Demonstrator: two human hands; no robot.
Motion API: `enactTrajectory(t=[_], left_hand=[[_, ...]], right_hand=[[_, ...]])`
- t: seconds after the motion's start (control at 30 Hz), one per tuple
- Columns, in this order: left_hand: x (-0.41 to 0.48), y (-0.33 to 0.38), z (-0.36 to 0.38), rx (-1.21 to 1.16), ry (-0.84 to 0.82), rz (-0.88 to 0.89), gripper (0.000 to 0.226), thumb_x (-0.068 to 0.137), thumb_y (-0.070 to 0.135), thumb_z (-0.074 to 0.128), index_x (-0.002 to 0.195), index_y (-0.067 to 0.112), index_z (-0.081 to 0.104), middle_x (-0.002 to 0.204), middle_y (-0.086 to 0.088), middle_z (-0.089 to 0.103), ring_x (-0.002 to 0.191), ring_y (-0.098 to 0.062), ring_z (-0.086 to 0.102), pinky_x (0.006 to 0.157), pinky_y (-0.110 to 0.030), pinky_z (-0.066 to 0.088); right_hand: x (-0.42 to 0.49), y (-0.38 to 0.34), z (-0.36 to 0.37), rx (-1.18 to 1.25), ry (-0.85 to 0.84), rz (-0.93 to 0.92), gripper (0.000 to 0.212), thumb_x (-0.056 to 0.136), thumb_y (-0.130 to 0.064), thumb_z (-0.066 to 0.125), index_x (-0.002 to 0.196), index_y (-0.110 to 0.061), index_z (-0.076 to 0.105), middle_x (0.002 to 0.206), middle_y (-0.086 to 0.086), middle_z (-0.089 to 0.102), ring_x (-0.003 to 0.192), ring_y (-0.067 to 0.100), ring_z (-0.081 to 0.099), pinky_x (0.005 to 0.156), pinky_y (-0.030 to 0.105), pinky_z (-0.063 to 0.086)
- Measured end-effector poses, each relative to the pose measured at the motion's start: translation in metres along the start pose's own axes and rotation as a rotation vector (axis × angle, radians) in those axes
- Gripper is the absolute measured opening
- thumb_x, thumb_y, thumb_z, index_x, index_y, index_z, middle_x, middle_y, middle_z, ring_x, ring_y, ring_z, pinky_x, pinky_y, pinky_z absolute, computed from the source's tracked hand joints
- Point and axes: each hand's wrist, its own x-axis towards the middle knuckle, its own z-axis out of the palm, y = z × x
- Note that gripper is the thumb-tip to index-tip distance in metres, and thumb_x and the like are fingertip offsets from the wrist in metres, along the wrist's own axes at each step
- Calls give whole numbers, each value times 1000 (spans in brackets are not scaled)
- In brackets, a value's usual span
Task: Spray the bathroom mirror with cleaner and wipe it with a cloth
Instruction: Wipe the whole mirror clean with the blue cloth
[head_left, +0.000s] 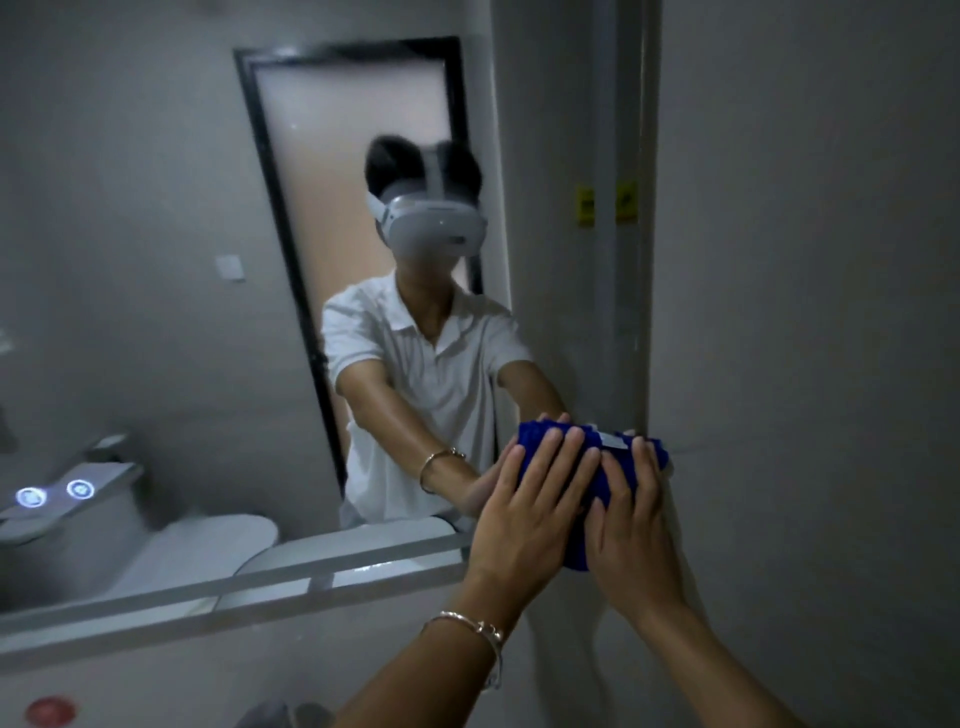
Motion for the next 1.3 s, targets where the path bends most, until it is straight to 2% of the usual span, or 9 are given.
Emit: enactTrajectory(t=[0.13, 0.23, 0.43, 0.57, 0.8, 1.0, 1.1, 1.2, 1.3], left_hand=[[3, -24, -10, 30, -30, 107, 63, 92, 37, 27, 150, 17, 11, 157, -5, 5, 145, -23, 4, 116, -46, 5], [10, -47, -24, 55, -4, 115, 59, 95, 37, 22, 150, 18, 12, 157, -4, 3, 145, -23, 4, 116, -48, 4], [21, -141, -72, 124, 130, 43, 55, 100, 40, 24, 149, 16, 18, 155, -6, 10, 144, -25, 14, 116, -49, 10], [0, -224, -109, 208, 148, -2, 57, 99, 43, 23, 149, 16, 17, 155, -10, 20, 143, -27, 18, 114, -52, 19], [-90, -356, -150, 331, 138, -67, 61, 98, 46, 20, 149, 14, 14, 154, -14, 23, 143, -30, 19, 112, -55, 22], [-189, -469, -172, 351, 148, -99, 62, 98, 45, 19, 149, 12, 12, 155, -15, 21, 143, -30, 15, 112, -56, 18], [-242, -523, -181, 353, 172, -154, 60, 99, 45, 16, 149, 11, 13, 154, -15, 18, 143, -30, 15, 112, -55, 17], [-302, -560, -188, 324, 109, -226, 61, 99, 45, 14, 148, 9, 12, 155, -15, 16, 143, -30, 12, 112, -52, 10], [-350, -573, -183, 281, 79, -306, 62, 97, 42, 20, 148, 7, 13, 155, -17, 15, 143, -29, 9, 114, -49, 3]], right_hand=[[5, -6, -3, -20, -52, 12, 48, 103, -34, 19, 136, -2, 32, 147, 25, 23, 136, 42, 24, 99, 54, 41], [22, -20, -7, -42, -72, 8, 52, 103, -39, 13, 139, -5, 29, 149, 22, 21, 139, 44, 15, 101, 62, 36], [94, -101, -7, -37, -22, -138, 53, 98, -30, 26, 148, -15, 17, 156, 14, 11, 144, 36, 1, 112, 59, 13], [129, -183, 9, -61, 48, -210, 54, 97, -29, 27, 149, -15, 18, 156, 19, 18, 144, 39, 7, 114, 55, 9], [141, -338, 51, -59, 122, -318, 55, 95, -35, 32, 147, -18, 24, 154, 17, 27, 143, 35, 12, 115, 49, 5], [130, -477, 100, -56, 179, -401, 54, 93, -37, 37, 143, -20, 31, 150, 15, 37, 140, 34, 21, 114, 49, 14], [120, -549, 127, -26, 192, -446, 54, 91, -36, 40, 142, -20, 36, 149, 15, 39, 140, 34, 22, 114, 48, 13], [96, -611, 152, -18, 159, -489, 54, 91, -36, 44, 142, -19, 40, 148, 14, 40, 140, 34, 23, 113, 49, 15], [69, -647, 172, -38, 105, -527, 56, 91, -36, 44, 143, -19, 35, 149, 14, 38, 141, 33, 22, 114, 48, 14]])
